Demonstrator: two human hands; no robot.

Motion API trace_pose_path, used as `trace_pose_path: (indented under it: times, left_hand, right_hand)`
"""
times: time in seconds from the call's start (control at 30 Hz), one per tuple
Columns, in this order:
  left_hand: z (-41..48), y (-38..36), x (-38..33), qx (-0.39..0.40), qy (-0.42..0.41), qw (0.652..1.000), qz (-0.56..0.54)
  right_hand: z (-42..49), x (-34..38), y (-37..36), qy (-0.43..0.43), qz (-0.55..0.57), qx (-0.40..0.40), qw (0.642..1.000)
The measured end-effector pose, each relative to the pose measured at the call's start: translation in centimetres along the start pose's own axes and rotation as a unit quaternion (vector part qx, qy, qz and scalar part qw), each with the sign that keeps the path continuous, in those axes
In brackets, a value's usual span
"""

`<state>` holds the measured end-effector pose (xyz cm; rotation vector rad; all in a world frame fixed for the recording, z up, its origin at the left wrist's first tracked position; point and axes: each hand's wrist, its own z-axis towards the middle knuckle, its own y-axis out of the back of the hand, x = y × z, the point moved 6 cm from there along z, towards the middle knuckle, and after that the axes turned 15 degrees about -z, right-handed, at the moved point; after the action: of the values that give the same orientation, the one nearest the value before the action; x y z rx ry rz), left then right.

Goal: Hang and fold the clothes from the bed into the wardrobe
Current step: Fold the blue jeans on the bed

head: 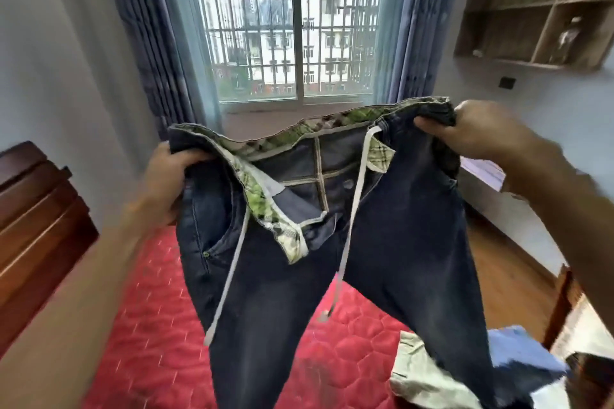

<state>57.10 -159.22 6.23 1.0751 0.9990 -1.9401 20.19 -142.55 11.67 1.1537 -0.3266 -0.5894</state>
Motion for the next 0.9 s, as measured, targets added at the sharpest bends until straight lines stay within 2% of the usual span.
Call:
trace_pose_path:
  times: [0.1, 0.2, 0.23, 0.3, 0.4, 0.47, 0.5, 0.53, 0.63, 0.77, 0.9]
  left_hand:
    - [1.9, 0.6, -3.7, 0.066, -0.036, 0.995, 0.065]
    - [2.3, -0.2, -4.0, 0.189, -0.056, 0.947, 0.255]
    - [2.4, -0.1, -3.4, 0.209, -0.051, 0.93, 0.298]
    - [2.3, 0.8, -2.7, 0.211, -0.034, 0.925, 0.315]
    - [2.3, 3.9, -2.6, 0.156, -0.048, 0.937, 0.309]
    - [3.1, 6.8, -2.5, 0.04, -0.033, 0.97, 0.237]
    - [3.9, 8.5, -1.9, -0.043, -0.005, 0.981, 0.189]
    - [4.5, 9.7, -1.1, -0.116, 0.031, 0.982, 0.142]
    - [6.0, 10.4, 1.4, -0.227, 0.112, 0.961, 0.112]
    - [5.7, 9.2, 3.0, -0.255, 0.135, 0.942, 0.169]
    - [4.8, 9.2, 4.1, -0.198, 0.167, 0.954, 0.15]
  right_hand:
    - [1.3, 2.4, 2.8, 0.091, 0.096, -0.059, 0.99]
    - [2.4, 5.2, 1.1, 0.113, 0.166, 0.008, 0.979]
    - [2.7, 6.1, -0.1, 0.123, 0.191, 0.017, 0.974]
    - [3.2, 7.6, -1.6, 0.148, 0.259, -0.004, 0.955]
    - [4.4, 6.9, -2.4, 0.119, 0.374, -0.044, 0.919]
    - [5.7, 5.4, -3.3, 0.055, 0.448, -0.032, 0.892]
    - [6.4, 5.3, -3.8, 0.025, 0.444, -0.011, 0.895]
    - [7.2, 5.8, -4.4, 0.01, 0.402, 0.022, 0.915]
    - [8.5, 9.5, -5.8, 0.011, 0.271, 0.098, 0.957]
    - [8.0, 11.8, -5.6, 0.047, 0.237, 0.095, 0.966]
    - [6.4, 11.6, -6.6, 0.052, 0.3, 0.132, 0.943]
